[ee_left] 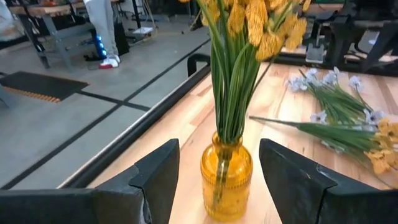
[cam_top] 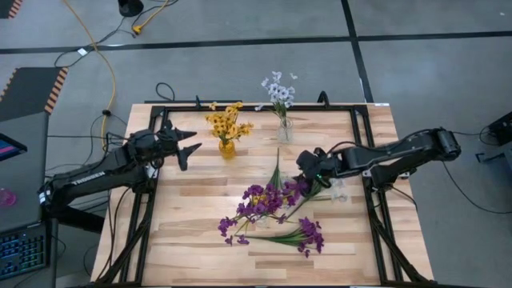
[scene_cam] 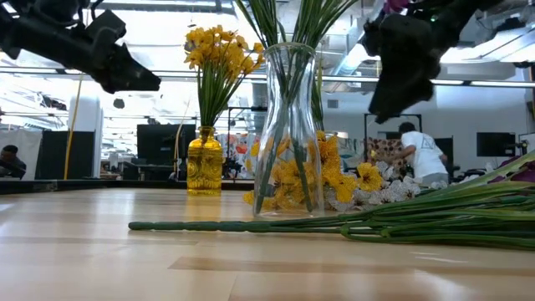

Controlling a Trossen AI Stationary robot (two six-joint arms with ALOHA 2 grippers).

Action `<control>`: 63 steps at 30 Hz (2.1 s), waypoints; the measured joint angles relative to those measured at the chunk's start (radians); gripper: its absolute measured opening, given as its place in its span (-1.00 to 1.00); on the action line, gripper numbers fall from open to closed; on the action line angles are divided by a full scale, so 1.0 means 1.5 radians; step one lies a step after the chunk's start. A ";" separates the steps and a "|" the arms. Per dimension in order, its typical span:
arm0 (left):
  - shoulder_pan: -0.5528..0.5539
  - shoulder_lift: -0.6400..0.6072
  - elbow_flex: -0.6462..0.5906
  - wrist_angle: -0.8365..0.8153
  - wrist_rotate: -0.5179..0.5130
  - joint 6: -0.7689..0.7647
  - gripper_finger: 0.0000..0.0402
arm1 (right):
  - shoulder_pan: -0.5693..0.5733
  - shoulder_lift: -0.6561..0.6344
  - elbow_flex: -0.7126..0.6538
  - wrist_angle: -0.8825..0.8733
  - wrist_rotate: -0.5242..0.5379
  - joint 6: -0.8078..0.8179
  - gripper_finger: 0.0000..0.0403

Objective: Sort flowers into vase by color
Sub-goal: Put the right white flowers into the top transparent vase

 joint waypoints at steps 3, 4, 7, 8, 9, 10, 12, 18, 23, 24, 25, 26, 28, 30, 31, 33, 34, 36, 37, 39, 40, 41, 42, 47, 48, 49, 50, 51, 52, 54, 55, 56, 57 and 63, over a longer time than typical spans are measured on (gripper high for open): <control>0.000 0.000 0.000 -0.012 0.000 -0.001 0.05 | 0.003 0.000 0.007 -0.042 -0.044 0.104 0.21; 0.000 0.001 0.000 -0.016 0.000 -0.002 0.05 | 0.004 0.000 0.007 -0.046 -0.066 0.142 0.21; 0.000 0.000 0.000 -0.016 0.000 -0.010 0.05 | 0.013 0.001 0.008 -0.057 -0.131 0.286 0.21; 0.000 0.000 0.000 -0.016 0.000 -0.013 0.05 | 0.018 0.002 0.008 -0.061 -0.147 0.333 0.21; 0.000 0.000 0.000 -0.016 0.000 -0.016 0.05 | 0.025 0.002 0.008 -0.064 -0.151 0.377 0.21; 0.000 0.000 0.000 -0.016 0.001 -0.017 0.05 | 0.031 0.002 0.008 -0.069 -0.151 0.417 0.21; 0.000 0.000 0.000 -0.016 0.001 -0.017 0.05 | 0.044 0.002 0.008 -0.086 -0.151 0.498 0.21; 0.000 0.001 0.000 -0.016 0.001 -0.017 0.05 | 0.090 0.002 0.008 -0.148 -0.151 0.719 0.21; 0.000 0.001 0.000 -0.016 0.001 -0.034 0.05 | 0.123 0.002 0.008 -0.163 -0.142 0.849 0.21; 0.000 0.001 0.000 -0.016 0.001 -0.034 0.05 | 0.128 0.002 0.008 -0.163 -0.132 0.868 0.21; 0.000 0.001 0.000 -0.016 0.001 -0.034 0.05 | 0.133 0.004 0.008 -0.164 -0.120 0.885 0.21; 0.000 0.000 0.000 -0.018 0.001 -0.034 0.05 | 0.137 0.010 0.008 -0.163 -0.108 0.902 0.21; 0.000 0.000 0.000 -0.028 0.001 -0.034 0.05 | 0.145 0.025 0.008 -0.164 -0.090 0.930 0.21; 0.000 0.001 0.000 -0.041 0.001 -0.034 0.05 | 0.150 0.050 0.008 -0.158 -0.088 0.945 0.21; 0.000 0.001 0.000 -0.048 0.001 -0.034 0.05 | 0.151 0.063 0.008 -0.155 -0.089 0.950 0.21; 0.000 0.001 0.000 -0.060 0.001 -0.032 0.05 | 0.151 0.092 0.008 -0.142 -0.089 0.960 0.21; 0.000 0.001 0.000 -0.064 0.001 -0.031 0.05 | 0.151 0.104 0.008 -0.135 -0.089 0.962 0.21; 0.000 0.001 0.000 -0.070 0.001 -0.031 0.05 | 0.150 0.127 0.008 -0.125 -0.089 0.972 0.21; 0.000 0.001 0.000 -0.070 0.001 -0.031 0.05 | 0.150 0.137 0.008 -0.121 -0.089 0.979 0.21; 0.000 0.000 0.000 -0.072 0.001 -0.029 0.05 | 0.149 0.155 0.008 -0.116 -0.090 0.994 0.21; 0.000 0.001 0.000 -0.072 0.001 -0.029 0.05 | 0.149 0.162 0.008 -0.113 -0.090 1.002 0.21; 0.000 0.000 0.000 -0.074 0.001 -0.029 0.05 | 0.149 0.167 0.008 -0.110 -0.090 1.012 0.21; 0.000 0.000 0.000 -0.075 0.001 -0.029 0.05 | 0.149 0.172 0.008 -0.109 -0.091 1.019 0.21; 0.000 0.001 0.000 -0.083 0.001 -0.015 0.05 | 0.149 0.190 0.008 -0.103 -0.089 1.049 0.21; 0.000 0.001 0.000 -0.084 0.001 -0.015 0.05 | 0.149 0.197 0.008 -0.103 -0.087 1.055 0.21; 0.000 0.001 0.000 -0.085 0.001 -0.015 0.05 | 0.149 0.202 0.008 -0.102 -0.084 1.060 0.21; 0.000 0.000 0.000 -0.086 0.001 -0.016 0.05 | 0.149 0.208 0.008 -0.101 -0.081 1.064 0.21; 0.000 0.001 0.000 -0.086 0.001 -0.017 0.05 | 0.148 0.215 0.008 -0.100 -0.081 1.064 0.21; 0.000 0.000 0.000 -0.086 0.003 -0.017 0.05 | 0.148 0.221 0.008 -0.099 -0.082 1.064 0.21; 0.000 0.001 0.000 -0.087 0.011 -0.017 0.05 | 0.149 0.233 0.008 -0.099 -0.082 1.072 0.21; 0.000 0.000 0.000 -0.087 0.013 -0.018 0.05 | 0.149 0.238 0.008 -0.097 -0.081 1.075 0.21; 0.000 0.000 0.000 -0.089 0.013 -0.018 0.05 | 0.148 0.243 0.008 -0.095 -0.081 1.075 0.21; 0.000 0.000 0.000 -0.092 0.013 -0.018 0.05 | 0.148 0.247 0.008 -0.095 -0.081 1.075 0.21; 0.000 0.001 0.000 -0.105 0.013 -0.025 0.05 | 0.145 0.263 0.009 -0.087 -0.098 1.075 0.10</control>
